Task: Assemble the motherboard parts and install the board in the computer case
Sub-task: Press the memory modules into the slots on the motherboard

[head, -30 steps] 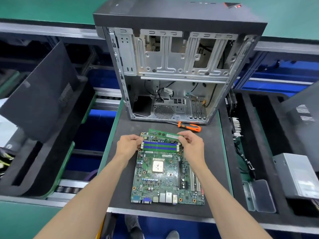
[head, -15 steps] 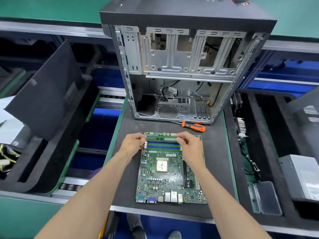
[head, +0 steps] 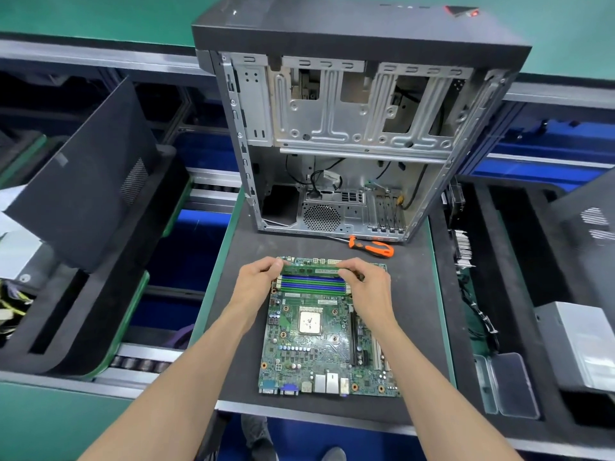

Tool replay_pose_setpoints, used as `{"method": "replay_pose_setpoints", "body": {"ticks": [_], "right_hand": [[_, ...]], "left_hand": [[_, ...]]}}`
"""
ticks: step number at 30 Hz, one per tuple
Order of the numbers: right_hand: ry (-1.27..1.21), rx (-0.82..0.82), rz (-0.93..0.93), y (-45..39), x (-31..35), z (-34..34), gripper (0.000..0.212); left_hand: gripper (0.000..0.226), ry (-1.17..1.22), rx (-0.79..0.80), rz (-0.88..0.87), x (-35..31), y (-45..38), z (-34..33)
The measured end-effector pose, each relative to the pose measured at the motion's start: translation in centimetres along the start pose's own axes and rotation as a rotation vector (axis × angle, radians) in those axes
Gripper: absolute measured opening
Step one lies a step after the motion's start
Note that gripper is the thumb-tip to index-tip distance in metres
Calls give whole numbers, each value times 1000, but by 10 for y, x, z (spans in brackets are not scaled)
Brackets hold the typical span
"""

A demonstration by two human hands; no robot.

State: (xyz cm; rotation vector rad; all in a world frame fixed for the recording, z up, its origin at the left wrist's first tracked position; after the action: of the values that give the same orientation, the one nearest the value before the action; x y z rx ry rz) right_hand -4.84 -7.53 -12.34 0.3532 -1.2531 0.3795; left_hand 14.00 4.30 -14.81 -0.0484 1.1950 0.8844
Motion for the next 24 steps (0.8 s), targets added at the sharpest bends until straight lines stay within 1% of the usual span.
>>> {"method": "replay_pose_setpoints", "body": {"ticks": [4,8,12,15,18,20,24], "right_hand": [[-9,66,17,-4,0,6,18],[-68,160,-33,-10,-3,20,22],[-60,156,-68,-15,-7,26,20],[-47,151,-61,-16,-9,25,24],[-22,155,-65,-17,-10,26,28],[-14,161,-71,-17,-11,27,27],[-28,171,-95,-17,-12,26,19]], "left_hand": [[20,30,-64,-26,1,5,-5],[17,60,-107,-22,3,7,-9],[18,68,-129,-18,3,8,-10],[16,76,-129,-13,3,8,-10],[19,91,-129,-28,3,9,-10],[22,96,-132,-43,3,9,-10],[17,100,-131,-50,3,9,-11]]}}
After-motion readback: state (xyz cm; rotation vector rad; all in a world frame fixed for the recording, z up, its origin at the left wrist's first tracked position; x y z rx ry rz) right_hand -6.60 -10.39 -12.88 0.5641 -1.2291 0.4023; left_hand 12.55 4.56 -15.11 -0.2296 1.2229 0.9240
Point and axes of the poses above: each hand's wrist, its own y-axis away from the middle knuckle, its own z-axis out of the back of the hand, x = y × z, the point moved 1 cm from there along -y, towards the middle knuckle, and after that the axes turned 14 degrees about -y, right-handed, at the moved point
